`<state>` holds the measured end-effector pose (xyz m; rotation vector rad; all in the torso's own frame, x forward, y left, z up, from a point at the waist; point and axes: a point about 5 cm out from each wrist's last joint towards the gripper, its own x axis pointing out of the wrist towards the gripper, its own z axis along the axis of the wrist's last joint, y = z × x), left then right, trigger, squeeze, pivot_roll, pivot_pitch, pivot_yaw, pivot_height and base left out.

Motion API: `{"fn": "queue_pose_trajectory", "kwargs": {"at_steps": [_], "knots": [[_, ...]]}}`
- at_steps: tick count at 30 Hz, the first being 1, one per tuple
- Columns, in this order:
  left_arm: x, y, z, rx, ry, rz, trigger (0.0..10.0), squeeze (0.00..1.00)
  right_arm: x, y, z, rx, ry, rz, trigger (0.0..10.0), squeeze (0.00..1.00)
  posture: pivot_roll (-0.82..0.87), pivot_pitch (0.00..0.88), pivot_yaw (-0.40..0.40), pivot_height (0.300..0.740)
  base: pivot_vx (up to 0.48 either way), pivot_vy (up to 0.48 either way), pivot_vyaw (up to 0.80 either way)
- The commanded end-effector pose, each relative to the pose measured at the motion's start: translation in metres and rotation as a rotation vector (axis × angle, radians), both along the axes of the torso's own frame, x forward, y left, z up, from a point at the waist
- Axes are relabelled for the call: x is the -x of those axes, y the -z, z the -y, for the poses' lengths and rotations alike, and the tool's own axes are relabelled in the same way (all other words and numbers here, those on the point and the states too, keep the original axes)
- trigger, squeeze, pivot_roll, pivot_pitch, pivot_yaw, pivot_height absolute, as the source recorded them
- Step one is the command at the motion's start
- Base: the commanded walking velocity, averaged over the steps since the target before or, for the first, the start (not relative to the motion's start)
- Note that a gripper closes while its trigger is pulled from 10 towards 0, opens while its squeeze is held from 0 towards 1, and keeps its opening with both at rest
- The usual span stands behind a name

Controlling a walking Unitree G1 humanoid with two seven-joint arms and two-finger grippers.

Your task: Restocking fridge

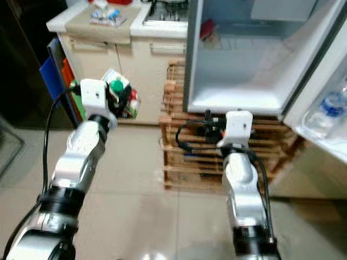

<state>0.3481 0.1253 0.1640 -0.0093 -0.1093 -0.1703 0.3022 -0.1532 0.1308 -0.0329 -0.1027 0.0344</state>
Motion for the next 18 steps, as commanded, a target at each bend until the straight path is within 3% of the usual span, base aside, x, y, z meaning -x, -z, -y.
{"fn": "queue_pose_trajectory", "kwargs": {"at_steps": [1, 15, 18], "knots": [[-0.0015, -0.0044, 0.0038, 0.005, 0.022, 0.017, 10.0, 0.00, -0.0001, -0.0021, 0.0043, 0.019, 0.011, 0.008, 10.0, 0.00, -0.11, 0.000, 0.051, 0.740, 0.000, -0.446, 0.00], [-0.0021, -0.0013, 0.0009, 0.014, 0.028, 0.017, 10.0, 0.00, 0.0009, -0.0013, 0.0034, 0.029, 0.006, 0.005, 10.0, 0.00, -0.11, 0.000, 0.049, 0.740, 0.000, -0.434, -0.07], [-0.0033, -0.0006, -0.0008, -0.003, 0.005, 0.009, 10.0, 0.00, 0.0009, -0.0012, 0.0034, 0.029, 0.005, 0.005, 10.0, 0.00, -0.11, 0.000, 0.049, 0.740, 0.308, -0.120, 0.00]]}}
